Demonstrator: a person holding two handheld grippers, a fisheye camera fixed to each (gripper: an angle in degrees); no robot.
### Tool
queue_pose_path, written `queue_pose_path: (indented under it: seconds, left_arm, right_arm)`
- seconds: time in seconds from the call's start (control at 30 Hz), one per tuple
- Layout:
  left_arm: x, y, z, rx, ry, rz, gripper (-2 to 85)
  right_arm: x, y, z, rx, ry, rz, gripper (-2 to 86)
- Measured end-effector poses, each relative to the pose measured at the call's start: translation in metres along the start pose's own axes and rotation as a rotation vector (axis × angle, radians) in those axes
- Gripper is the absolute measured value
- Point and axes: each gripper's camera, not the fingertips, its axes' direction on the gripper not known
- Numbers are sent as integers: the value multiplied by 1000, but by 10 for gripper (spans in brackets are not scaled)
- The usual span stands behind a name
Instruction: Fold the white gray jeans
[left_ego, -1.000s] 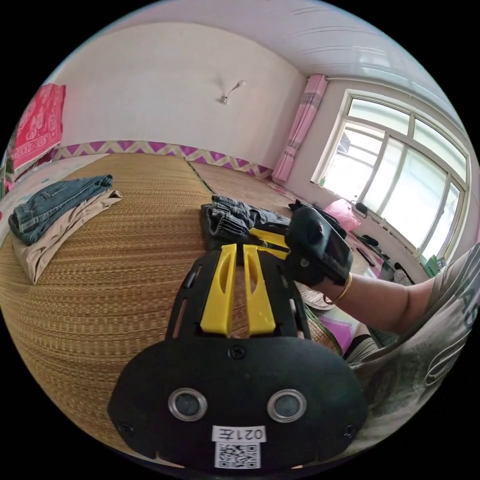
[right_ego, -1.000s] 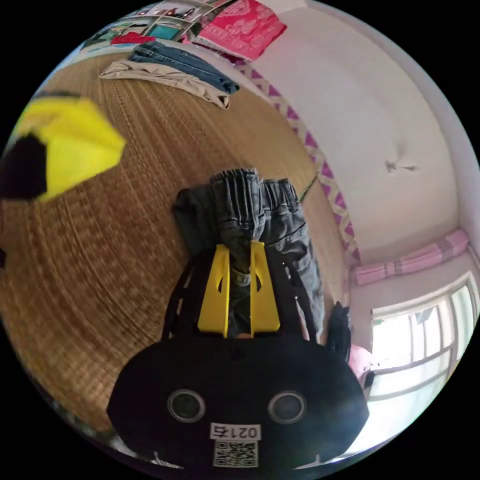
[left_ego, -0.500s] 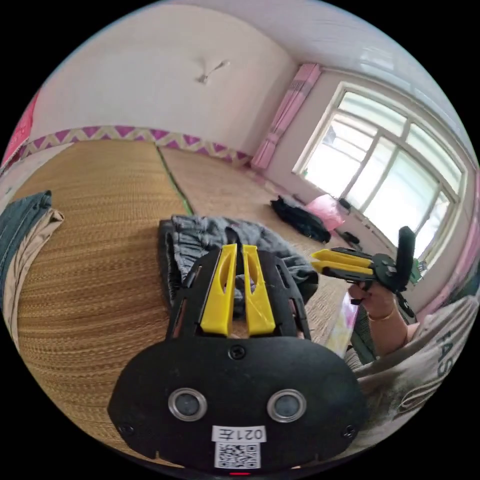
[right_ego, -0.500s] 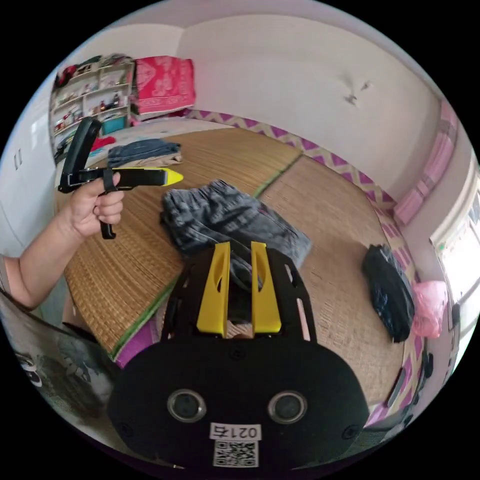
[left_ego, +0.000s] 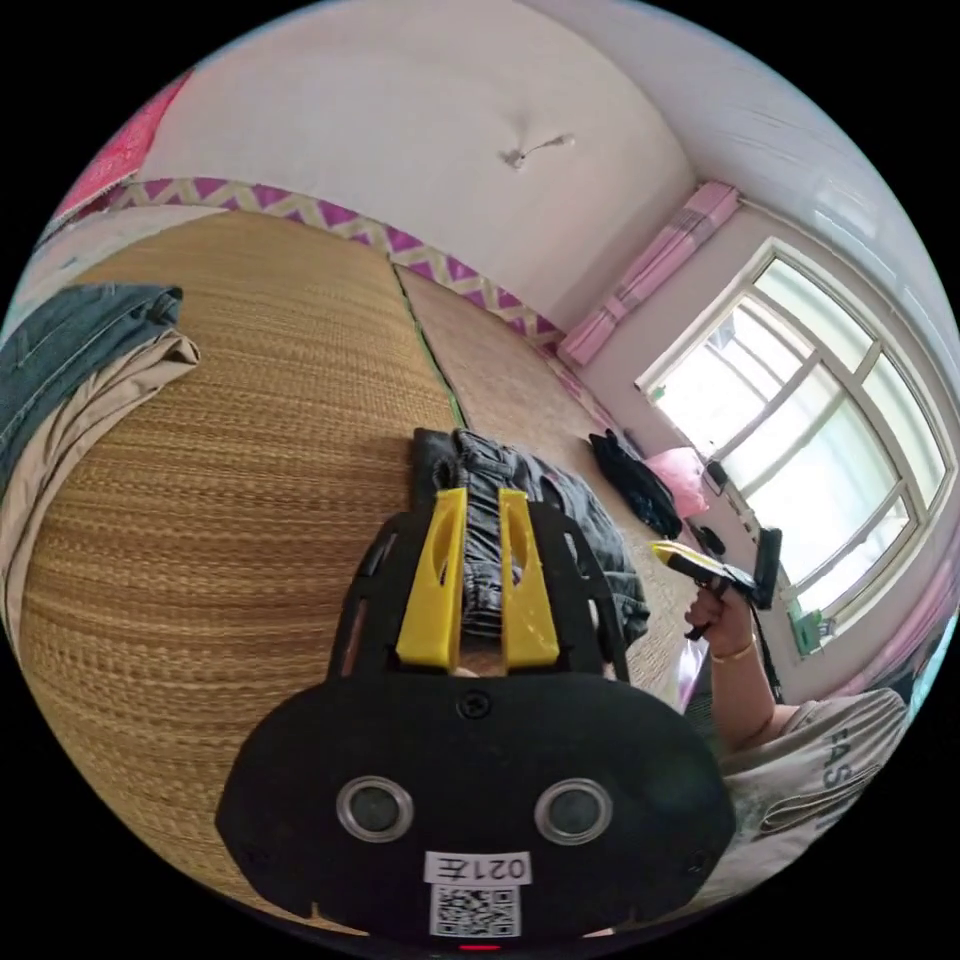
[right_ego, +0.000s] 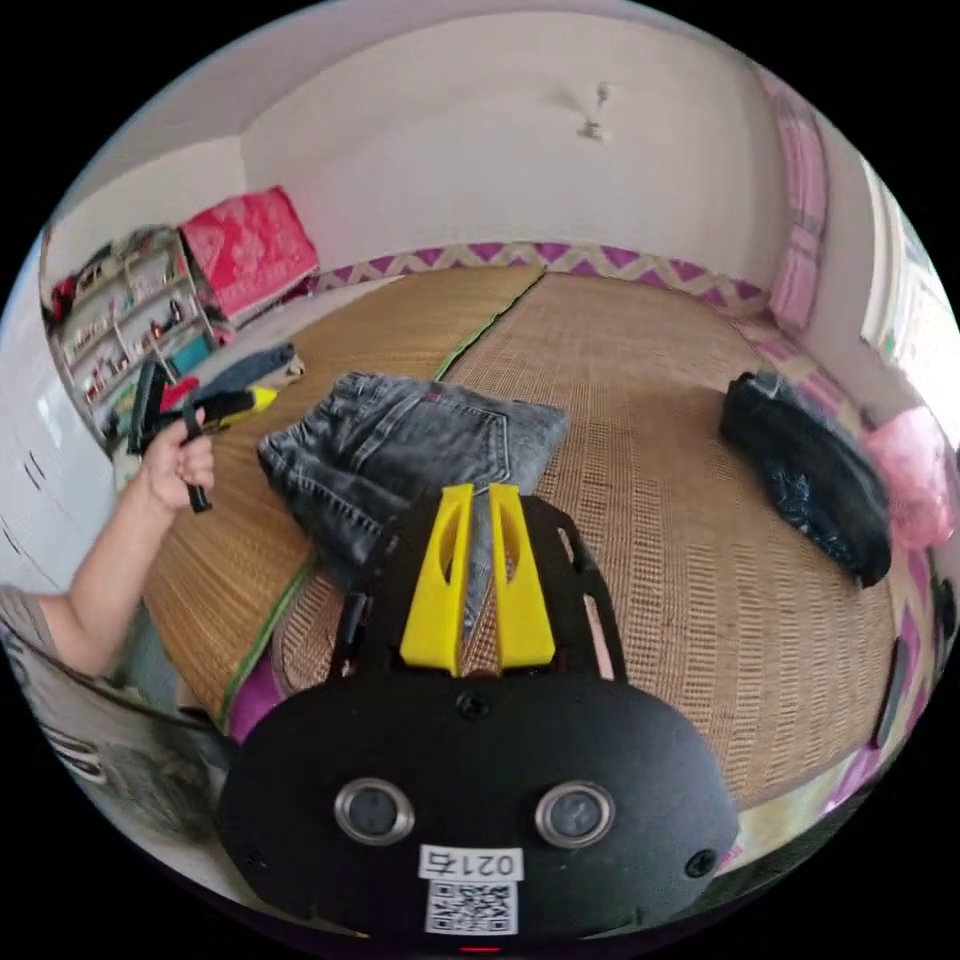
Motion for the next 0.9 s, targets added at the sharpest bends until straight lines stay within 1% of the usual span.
queue_pose_path:
  seconds: [0.07,0.1,0.13,0.17,0.2,0.27,0.3,0.37,0.47,0.53,0.63,0.7,0.77,0.8,0.87,0.9]
  left_arm:
    - [-26,-21,38,-160,70,-28,109]
    - [-33,-25,48,-195,91,-43,115]
    - [-47,-30,68,-248,146,-75,121]
    - [-59,-32,88,-286,212,-116,122]
    - [-64,-32,98,-306,237,-135,119]
    - [-70,-32,143,-393,264,-173,98]
    - [-69,-31,153,-405,262,-175,90]
    - [-68,-31,180,-398,313,-221,77]
    - [-67,-24,199,-350,387,-297,59]
    - [-59,-22,205,-322,398,-318,50]
    - [-15,-31,208,-296,365,-280,39]
    - [23,-44,213,-274,377,-252,36]
    - [86,-71,232,-257,420,-198,34]
    - [103,-80,239,-255,429,-183,35]
    - [184,-123,283,-272,463,-104,36]
    - [205,-135,297,-279,469,-88,36]
  right_arm:
    - [71,-2,46,-98,-154,109,92]
    - [90,0,62,-132,-194,138,99]
    - [126,7,91,-176,-283,201,102]
    - [161,18,118,-203,-341,285,104]
    - [177,24,130,-213,-373,326,105]
    - [225,49,179,-276,-512,425,106]
    - [234,55,192,-293,-545,443,105]
    - [262,79,235,-325,-655,516,97]
    - [295,107,267,-298,-768,568,73]
    - [313,127,277,-259,-815,607,54]
    - [340,150,278,-197,-893,651,35]
    - [354,153,265,-171,-890,626,29]
    - [379,150,231,-122,-864,570,25]
    - [388,149,221,-104,-861,562,24]
    - [431,146,174,-33,-835,546,22]
    - [443,144,161,-14,-817,541,22]
